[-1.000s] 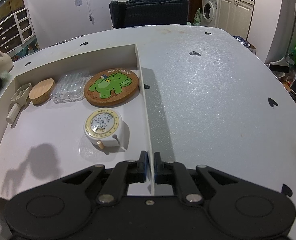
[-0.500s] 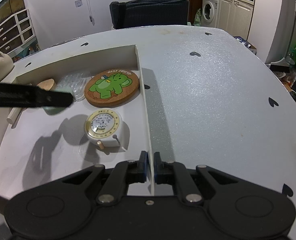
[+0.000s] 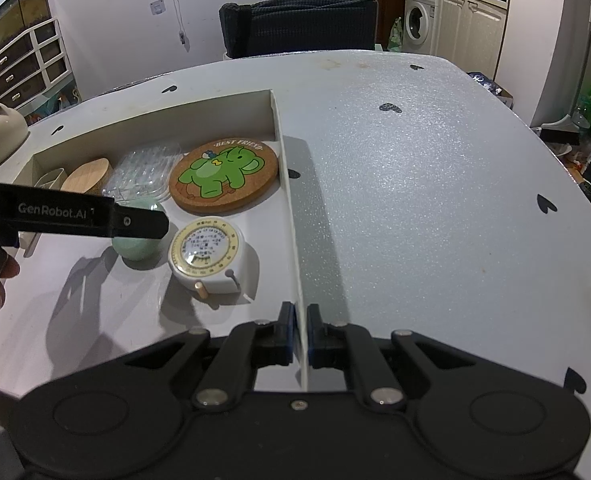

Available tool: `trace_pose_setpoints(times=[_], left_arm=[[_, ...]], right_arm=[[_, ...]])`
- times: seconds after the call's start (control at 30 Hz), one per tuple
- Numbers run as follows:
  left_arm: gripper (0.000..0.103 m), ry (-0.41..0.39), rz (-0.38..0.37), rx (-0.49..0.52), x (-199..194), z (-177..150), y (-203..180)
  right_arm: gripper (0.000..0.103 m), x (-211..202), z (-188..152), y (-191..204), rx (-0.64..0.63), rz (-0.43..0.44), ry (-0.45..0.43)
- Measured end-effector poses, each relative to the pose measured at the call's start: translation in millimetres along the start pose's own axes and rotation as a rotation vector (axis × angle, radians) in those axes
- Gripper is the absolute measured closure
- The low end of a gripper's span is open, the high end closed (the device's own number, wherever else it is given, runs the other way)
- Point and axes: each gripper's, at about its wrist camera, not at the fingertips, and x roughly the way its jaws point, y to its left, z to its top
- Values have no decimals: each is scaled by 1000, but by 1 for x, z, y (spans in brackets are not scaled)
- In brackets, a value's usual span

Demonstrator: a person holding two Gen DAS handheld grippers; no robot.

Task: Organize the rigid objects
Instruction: 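Carry the green case into the white tray beside the tape measure and release, then move the left gripper back toward the white suction cup and charger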

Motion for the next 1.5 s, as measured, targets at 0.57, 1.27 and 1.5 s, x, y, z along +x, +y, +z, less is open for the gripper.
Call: trace_pose_setpoints(times=[0.57,1.27,1.5], left_arm=[[7,-64,10,42,-38,-6,-8],[0,-351,79,47,-159,-18,17],[0,-406,223,21,-188,-22,59]], right_arm=[[96,0,0,0,-1,1,-1],[96,0,-1,0,-7,1,-4],[96,0,-1,0,-8,1,-4]])
